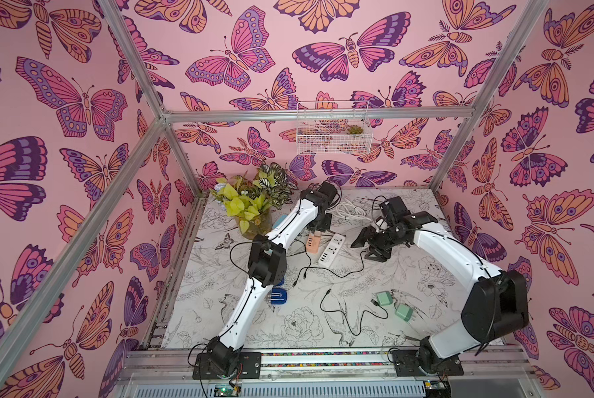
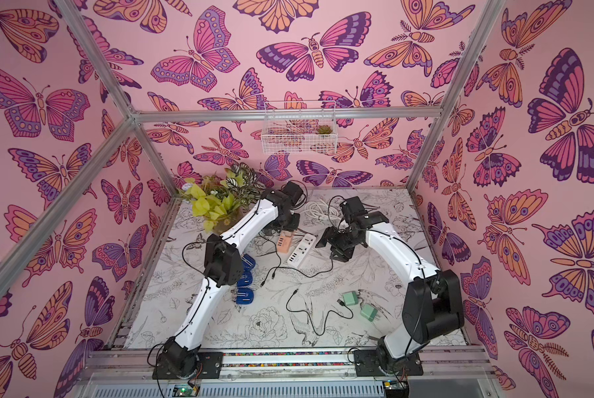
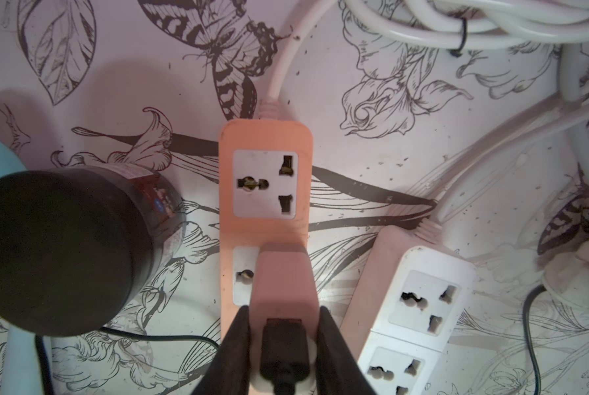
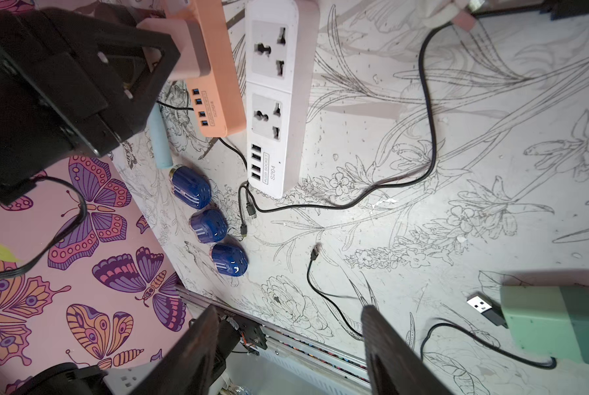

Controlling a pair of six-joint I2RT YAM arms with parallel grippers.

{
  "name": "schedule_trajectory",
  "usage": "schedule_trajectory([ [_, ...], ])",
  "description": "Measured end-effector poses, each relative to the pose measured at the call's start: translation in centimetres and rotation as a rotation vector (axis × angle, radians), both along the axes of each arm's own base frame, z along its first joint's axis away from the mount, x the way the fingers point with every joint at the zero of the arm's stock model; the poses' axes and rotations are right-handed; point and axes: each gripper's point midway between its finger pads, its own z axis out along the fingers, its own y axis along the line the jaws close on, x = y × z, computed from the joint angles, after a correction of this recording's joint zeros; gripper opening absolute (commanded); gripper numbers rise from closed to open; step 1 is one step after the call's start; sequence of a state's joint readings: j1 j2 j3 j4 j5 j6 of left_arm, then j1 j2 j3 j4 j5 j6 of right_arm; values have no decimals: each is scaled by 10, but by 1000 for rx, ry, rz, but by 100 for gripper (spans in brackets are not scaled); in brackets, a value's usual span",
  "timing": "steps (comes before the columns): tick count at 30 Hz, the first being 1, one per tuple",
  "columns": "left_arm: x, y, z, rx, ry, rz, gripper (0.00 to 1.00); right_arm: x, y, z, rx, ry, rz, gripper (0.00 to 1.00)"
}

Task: Charge the electric shaver
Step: Insert the plug into the socket.

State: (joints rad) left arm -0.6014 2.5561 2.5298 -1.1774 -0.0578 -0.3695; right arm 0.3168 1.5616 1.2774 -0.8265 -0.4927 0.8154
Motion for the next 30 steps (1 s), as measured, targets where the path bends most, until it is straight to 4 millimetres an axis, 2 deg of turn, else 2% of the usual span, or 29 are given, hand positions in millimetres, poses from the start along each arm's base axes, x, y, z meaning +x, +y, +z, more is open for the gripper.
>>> schedule_trajectory([
  [3, 0, -1, 0, -3, 4, 8, 7, -1, 0, -2, 1, 6, 1, 68],
  [5, -1, -1, 1, -7, 7, 11, 24, -1, 0, -2, 1, 7, 1, 68],
  [8, -2, -1, 2, -12, 11, 22, 41, -2, 0, -2, 3, 8, 3, 70],
  [14, -26, 3, -12, 11, 124, 48, 67, -2, 0, -1, 3, 3, 3, 72],
  [18, -37, -6, 6, -22, 126, 50, 81, -2, -1, 3, -4, -17, 4, 73],
  [22, -53, -19, 46, -96, 108, 45, 84, -4, -1, 2, -43, -39, 19, 72],
  [25, -70, -24, 77, -149, 97, 38, 84, -9, 7, 1, -80, -60, 56, 71],
  [30, -95, -12, 106, -200, 95, 63, 79, -15, 32, 1, -128, -110, 136, 62],
])
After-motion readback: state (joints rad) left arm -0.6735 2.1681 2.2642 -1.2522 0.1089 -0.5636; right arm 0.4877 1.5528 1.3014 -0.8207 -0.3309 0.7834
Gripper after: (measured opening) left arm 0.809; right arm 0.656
